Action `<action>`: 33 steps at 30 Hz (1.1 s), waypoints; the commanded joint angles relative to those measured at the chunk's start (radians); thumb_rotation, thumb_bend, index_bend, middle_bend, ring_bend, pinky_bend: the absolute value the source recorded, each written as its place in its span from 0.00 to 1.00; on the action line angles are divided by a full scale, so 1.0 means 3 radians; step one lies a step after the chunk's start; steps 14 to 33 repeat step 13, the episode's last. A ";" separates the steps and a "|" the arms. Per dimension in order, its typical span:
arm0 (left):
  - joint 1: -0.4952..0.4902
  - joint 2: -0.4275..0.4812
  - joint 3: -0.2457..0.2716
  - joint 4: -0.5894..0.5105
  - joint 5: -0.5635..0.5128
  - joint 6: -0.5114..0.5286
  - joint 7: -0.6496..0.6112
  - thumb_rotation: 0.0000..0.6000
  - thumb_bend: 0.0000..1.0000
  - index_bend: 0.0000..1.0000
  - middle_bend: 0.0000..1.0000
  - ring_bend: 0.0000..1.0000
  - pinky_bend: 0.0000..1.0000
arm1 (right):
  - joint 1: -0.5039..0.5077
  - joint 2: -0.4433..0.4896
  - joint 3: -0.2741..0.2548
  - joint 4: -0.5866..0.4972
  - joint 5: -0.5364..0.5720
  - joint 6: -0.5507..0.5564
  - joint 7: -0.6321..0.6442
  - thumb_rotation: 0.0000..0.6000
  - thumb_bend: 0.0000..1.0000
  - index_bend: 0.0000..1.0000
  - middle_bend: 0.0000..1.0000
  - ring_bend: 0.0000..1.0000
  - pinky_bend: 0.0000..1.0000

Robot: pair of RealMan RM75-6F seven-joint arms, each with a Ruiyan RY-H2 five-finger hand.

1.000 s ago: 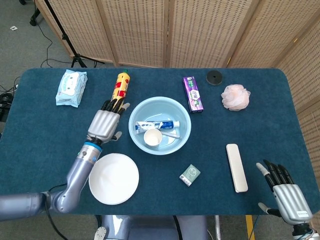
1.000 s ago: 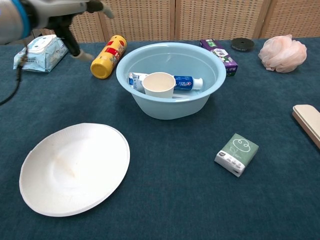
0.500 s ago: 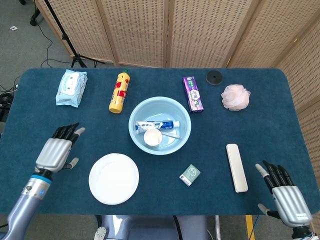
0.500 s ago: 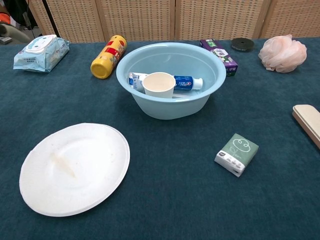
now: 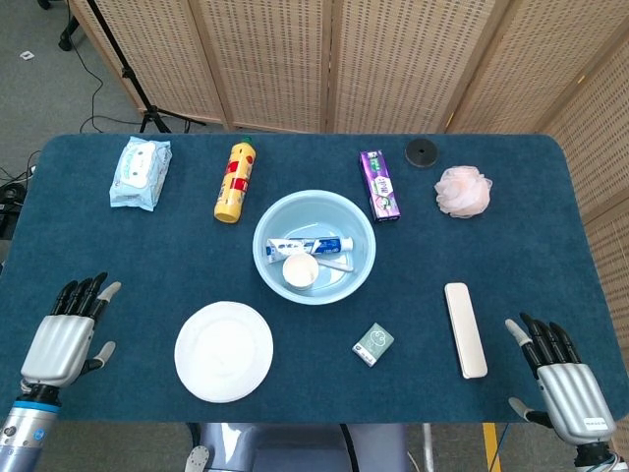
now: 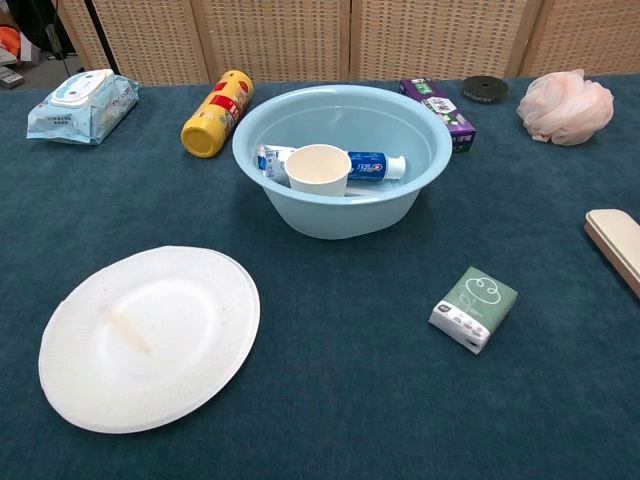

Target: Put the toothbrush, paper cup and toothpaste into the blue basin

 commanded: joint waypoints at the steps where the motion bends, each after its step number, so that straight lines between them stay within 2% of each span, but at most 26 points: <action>1: 0.0048 -0.0008 -0.0030 0.0014 0.0068 0.0051 -0.0040 1.00 0.29 0.00 0.00 0.00 0.05 | -0.0004 0.0000 -0.0001 -0.0004 -0.0026 0.0016 0.0000 1.00 0.10 0.00 0.00 0.00 0.00; 13: 0.0134 -0.0004 -0.0123 0.0061 0.0071 -0.0033 -0.0123 1.00 0.29 0.00 0.00 0.00 0.05 | 0.0005 -0.0028 -0.0023 -0.0038 -0.0088 -0.0023 -0.0094 1.00 0.10 0.00 0.00 0.00 0.00; 33: 0.0134 -0.0004 -0.0123 0.0061 0.0071 -0.0033 -0.0123 1.00 0.29 0.00 0.00 0.00 0.05 | 0.0005 -0.0028 -0.0023 -0.0038 -0.0088 -0.0023 -0.0094 1.00 0.10 0.00 0.00 0.00 0.00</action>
